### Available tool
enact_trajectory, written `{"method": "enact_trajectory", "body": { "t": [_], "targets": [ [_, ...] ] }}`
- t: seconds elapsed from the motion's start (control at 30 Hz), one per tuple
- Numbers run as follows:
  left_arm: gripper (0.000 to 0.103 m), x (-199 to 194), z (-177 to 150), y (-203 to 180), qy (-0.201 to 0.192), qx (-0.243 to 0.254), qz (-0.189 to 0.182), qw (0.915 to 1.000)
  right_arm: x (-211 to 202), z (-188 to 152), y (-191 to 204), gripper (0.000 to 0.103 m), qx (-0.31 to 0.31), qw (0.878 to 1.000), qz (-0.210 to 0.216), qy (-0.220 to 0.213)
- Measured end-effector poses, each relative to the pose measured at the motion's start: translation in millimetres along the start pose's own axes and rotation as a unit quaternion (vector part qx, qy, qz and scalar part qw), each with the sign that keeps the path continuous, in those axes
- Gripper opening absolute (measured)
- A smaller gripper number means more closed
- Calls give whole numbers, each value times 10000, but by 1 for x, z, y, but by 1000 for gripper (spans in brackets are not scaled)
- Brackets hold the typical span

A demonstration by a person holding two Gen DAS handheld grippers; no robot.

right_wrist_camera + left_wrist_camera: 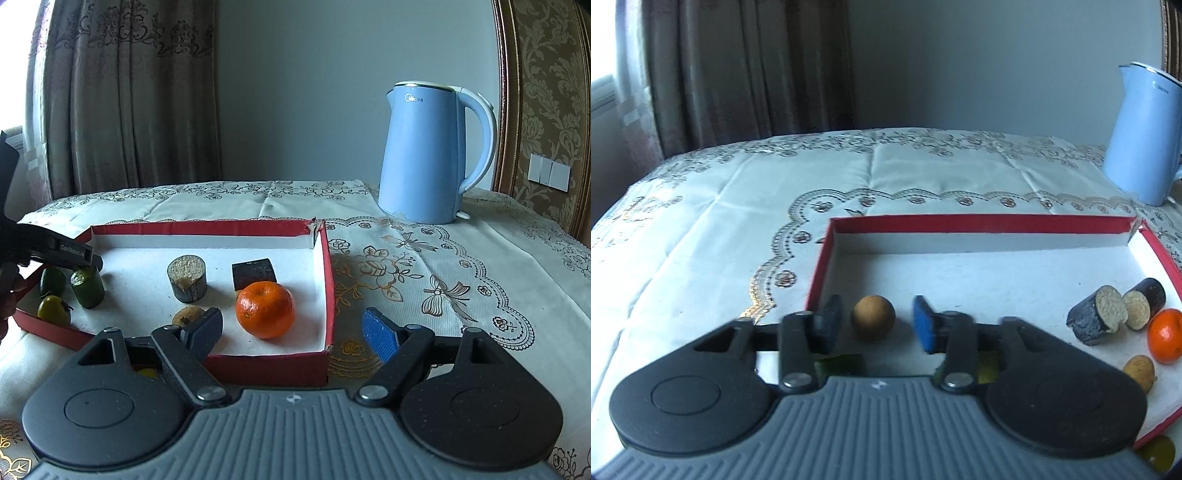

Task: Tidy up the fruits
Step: 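Carry the brown fruit with the left gripper into the tray and open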

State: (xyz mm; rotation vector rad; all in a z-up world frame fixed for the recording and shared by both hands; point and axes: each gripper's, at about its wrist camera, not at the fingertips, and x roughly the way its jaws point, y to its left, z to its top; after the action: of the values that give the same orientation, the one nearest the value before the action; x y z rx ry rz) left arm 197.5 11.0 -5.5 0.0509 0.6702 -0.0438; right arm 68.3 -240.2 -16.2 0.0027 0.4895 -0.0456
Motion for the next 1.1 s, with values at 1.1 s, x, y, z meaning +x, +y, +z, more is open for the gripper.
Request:
{"method": "enact_trajectory", "body": {
  "t": [1.1],
  "targets": [
    [84,-101,-106,-38,-586,689,8,9959,-16,-3,-2,86,69,9996,236,-168]
  ]
}}
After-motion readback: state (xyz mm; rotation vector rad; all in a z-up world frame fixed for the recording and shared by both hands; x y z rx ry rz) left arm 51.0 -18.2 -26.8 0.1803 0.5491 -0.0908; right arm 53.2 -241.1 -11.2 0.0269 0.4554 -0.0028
